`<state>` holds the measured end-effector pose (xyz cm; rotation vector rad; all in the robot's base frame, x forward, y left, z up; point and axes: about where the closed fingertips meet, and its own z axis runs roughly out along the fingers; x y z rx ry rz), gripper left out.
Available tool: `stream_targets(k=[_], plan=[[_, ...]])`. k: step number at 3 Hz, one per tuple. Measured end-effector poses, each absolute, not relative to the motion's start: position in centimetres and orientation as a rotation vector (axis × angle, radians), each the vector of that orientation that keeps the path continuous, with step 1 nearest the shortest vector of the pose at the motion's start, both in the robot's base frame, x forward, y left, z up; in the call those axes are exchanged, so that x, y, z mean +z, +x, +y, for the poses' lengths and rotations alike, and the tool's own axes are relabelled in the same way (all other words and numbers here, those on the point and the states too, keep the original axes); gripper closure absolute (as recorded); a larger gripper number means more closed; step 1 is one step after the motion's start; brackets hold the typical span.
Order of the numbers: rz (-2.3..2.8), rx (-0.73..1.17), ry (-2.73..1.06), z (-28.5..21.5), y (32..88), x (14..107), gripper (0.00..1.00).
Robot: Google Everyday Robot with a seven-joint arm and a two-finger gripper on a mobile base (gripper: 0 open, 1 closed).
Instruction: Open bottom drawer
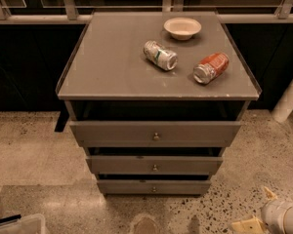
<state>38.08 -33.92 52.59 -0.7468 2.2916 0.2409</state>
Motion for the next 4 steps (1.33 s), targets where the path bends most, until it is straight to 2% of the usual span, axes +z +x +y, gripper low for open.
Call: stream_targets(k=[3, 4], plan=[[2.270, 0.427, -0.580, -33.7, 42.9, 38.6, 0.00], [2.274, 0.444, -0.571, -33.3, 42.8, 37.7, 0.19]])
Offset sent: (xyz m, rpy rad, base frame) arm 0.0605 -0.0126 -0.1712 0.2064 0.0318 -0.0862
